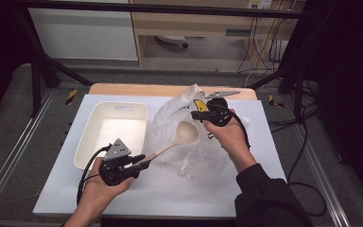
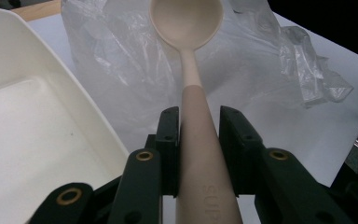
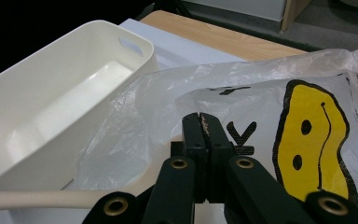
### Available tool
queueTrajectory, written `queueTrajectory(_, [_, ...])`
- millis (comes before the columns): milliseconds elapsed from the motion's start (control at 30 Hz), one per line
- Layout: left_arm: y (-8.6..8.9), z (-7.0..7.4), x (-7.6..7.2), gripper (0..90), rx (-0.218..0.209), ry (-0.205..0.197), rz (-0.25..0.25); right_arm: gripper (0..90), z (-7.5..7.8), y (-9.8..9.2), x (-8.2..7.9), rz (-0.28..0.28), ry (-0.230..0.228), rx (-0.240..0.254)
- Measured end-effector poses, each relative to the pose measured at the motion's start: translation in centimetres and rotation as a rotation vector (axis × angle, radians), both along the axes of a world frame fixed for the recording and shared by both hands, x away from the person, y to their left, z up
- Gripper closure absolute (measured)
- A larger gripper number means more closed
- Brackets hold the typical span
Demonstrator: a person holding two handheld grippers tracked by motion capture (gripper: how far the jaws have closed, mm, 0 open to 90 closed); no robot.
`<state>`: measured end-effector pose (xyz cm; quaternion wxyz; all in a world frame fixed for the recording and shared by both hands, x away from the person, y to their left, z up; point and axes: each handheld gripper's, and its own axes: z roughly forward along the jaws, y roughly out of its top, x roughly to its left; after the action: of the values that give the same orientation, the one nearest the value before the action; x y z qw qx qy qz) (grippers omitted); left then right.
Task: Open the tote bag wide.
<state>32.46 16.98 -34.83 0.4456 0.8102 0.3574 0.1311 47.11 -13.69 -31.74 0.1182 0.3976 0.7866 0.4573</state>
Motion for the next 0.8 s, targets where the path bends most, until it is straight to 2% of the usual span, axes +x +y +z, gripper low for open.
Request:
queueTrajectory(233, [-0.7,0.2,-0.5,69.5,-0.008,0.002,-0.017,90.0,-0.1,-0.4,0.2,-0.015,0.002,0.002])
queueTrajectory(467, [-1.4,0.6,-1.5,69.6,0.006,0.002,-0.047,90.0,-0.2,-0.3,0.2,-0.017,0.003,0.002])
queueTrajectory(567, [-2.2,0.2,-1.1,69.6,0.024,-0.003,-0.038,90.0,0.0,-0.2,0.1,-0.015,0.0,0.004])
queueTrajectory(667, [-3.0,-0.3,-0.3,69.6,0.009,0.001,-0.022,90.0,0.1,-0.2,-0.1,-0.012,-0.005,0.006])
queueTrajectory(800, [-4.4,-0.8,0.8,69.6,0.018,-0.011,0.007,90.0,0.2,-0.3,-0.2,-0.011,-0.007,0.006])
